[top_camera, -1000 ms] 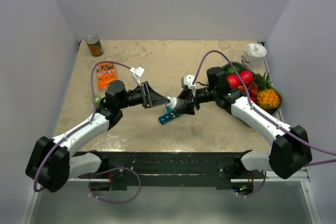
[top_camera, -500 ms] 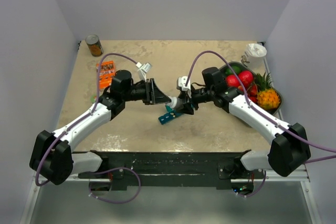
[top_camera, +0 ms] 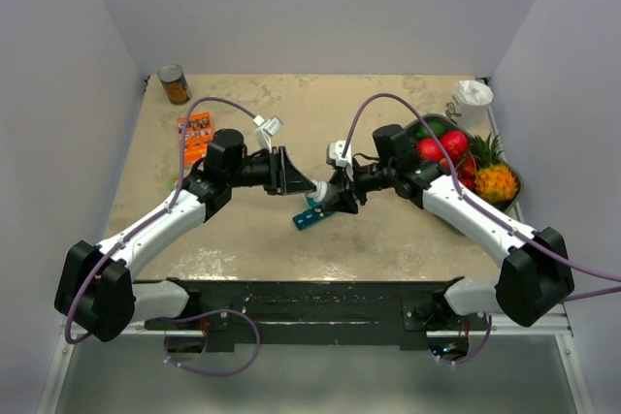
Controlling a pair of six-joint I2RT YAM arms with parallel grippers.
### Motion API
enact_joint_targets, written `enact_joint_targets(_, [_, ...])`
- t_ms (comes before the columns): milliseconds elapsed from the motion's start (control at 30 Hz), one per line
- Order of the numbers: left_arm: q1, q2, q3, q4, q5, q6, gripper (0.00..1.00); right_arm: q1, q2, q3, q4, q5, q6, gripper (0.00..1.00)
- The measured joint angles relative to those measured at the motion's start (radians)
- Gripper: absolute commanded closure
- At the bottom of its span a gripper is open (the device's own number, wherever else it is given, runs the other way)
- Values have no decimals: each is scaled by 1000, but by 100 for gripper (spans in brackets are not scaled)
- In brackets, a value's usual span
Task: Sort the pills into containers
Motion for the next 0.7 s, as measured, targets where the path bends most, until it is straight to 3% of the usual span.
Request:
enact_joint_targets(233, [3, 0, -19, 31, 18, -5, 91, -7, 2, 0, -2, -27, 51, 100])
enact_joint_targets(700, [7, 33, 5, -20, 161, 198, 92, -54, 16, -64, 100, -217, 244, 100])
